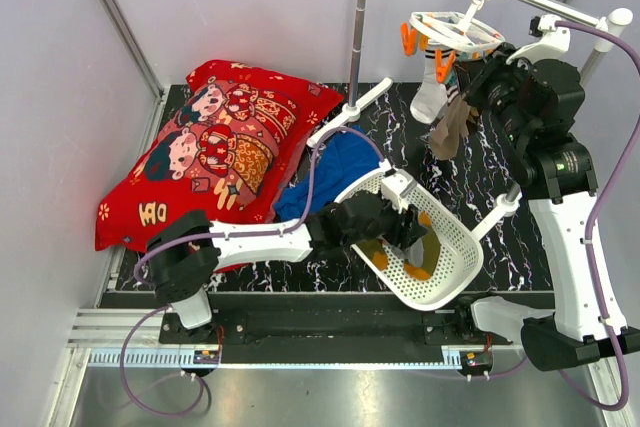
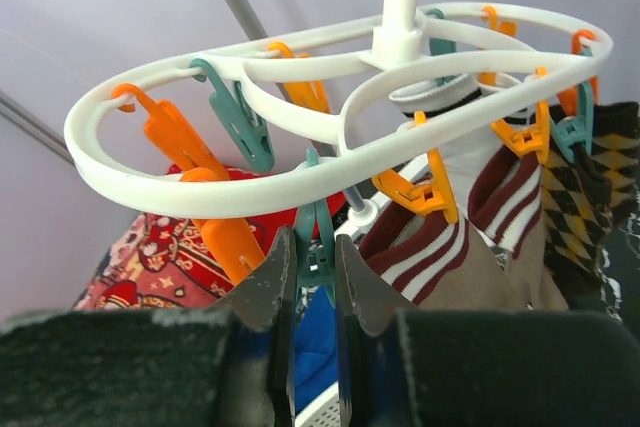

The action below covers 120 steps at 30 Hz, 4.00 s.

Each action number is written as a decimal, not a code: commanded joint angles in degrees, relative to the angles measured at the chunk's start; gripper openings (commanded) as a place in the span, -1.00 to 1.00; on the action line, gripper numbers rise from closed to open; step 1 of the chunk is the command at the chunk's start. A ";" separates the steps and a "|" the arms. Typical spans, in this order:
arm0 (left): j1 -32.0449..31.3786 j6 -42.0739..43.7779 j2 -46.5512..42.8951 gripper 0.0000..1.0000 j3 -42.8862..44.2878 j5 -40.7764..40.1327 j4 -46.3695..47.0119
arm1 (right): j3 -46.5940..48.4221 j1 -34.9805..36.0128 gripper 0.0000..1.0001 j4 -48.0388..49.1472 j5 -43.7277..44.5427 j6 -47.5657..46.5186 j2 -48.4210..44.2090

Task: Remove the socks clipped to the hanger

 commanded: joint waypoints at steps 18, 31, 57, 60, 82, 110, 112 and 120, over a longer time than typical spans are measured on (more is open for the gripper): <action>8.86 7.82 7.48 0.98 25.65 -6.29 2.08 | -1.40 -0.27 -1.00 12.55 -5.07 18.28 -1.85; 10.09 9.32 21.11 0.43 43.76 -0.48 0.33 | -5.27 -0.27 -0.99 16.33 -7.00 21.44 -3.35; 10.27 6.07 0.29 -1.00 26.02 3.39 2.88 | -2.01 -0.27 0.09 -2.82 8.98 -0.34 -8.45; 10.27 6.33 -0.16 -1.00 25.05 2.60 2.97 | -0.79 -0.27 0.07 -4.67 13.73 -2.20 -6.08; 12.28 8.18 -0.24 -1.00 26.89 1.36 0.68 | 3.79 -8.71 -0.02 -4.23 6.99 -2.46 2.53; 13.17 5.01 2.65 -1.00 25.31 4.44 3.58 | -3.51 -10.65 0.04 7.11 -19.48 4.22 1.66; 13.08 4.92 2.92 -1.00 25.40 4.44 3.76 | -3.94 -10.73 0.05 7.19 -19.13 4.39 1.05; 9.92 7.20 3.54 -1.00 25.40 2.69 3.85 | -5.00 -10.56 0.06 7.46 -16.41 5.10 0.43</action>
